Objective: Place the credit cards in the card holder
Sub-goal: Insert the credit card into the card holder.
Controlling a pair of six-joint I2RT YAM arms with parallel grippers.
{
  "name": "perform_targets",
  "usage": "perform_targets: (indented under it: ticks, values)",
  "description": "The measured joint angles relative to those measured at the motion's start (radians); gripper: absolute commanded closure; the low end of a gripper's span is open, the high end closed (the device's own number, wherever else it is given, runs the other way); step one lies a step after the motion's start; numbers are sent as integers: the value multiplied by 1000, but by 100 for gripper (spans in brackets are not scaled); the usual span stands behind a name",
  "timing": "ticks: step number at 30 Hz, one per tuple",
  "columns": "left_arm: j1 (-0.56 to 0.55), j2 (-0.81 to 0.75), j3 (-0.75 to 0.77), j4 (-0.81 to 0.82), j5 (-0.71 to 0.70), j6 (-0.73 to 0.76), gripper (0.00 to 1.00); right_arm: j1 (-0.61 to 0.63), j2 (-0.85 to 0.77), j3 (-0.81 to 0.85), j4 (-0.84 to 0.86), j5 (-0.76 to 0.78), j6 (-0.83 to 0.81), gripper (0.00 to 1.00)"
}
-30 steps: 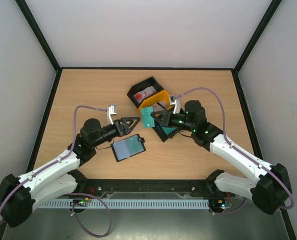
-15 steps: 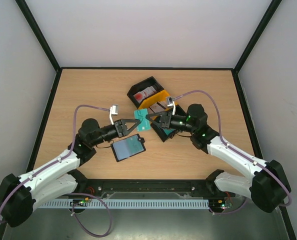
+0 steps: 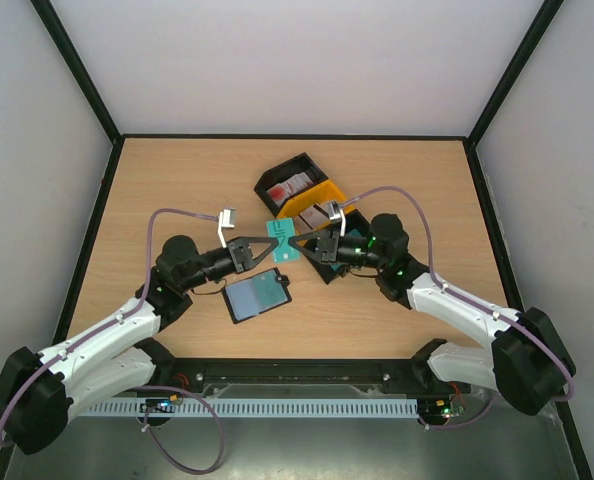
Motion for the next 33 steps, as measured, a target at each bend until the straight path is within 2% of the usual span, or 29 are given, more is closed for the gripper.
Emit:
perform_targets:
  ticks: [5,6,8,10,12,13,18,22,27,33]
  values:
    - [2,0,0,3,-11,-28,95,2,3,-23,57,1,10,98]
    - [2,0,0,3,-13,-33,88,2,3,-26,67,1,12,98]
    - [2,0,1,2,-16,-35,63,2,3,-28,80,1,12,98]
    - [3,0,5,-36,-41,-31,44,7,3,-28,82,7,7,98]
    - [3,-8,12,-109,-91,-14,35,8,3,-26,60,25,-10,98]
    - [2,-17,16,-163,-132,-7,34,9,4,-25,39,37,-24,98]
    - [5,-55,22,-463,-388,27,34,21,75,6,-125,124,-129,98]
    - [9,-48,21,-661,-493,34,38,72,186,14,-193,176,-180,98]
    - [9,-47,-13,-779,-518,22,51,161,335,16,-196,189,-193,98]
    - [9,-14,-78,-832,-503,10,66,209,475,60,-173,192,-196,98]
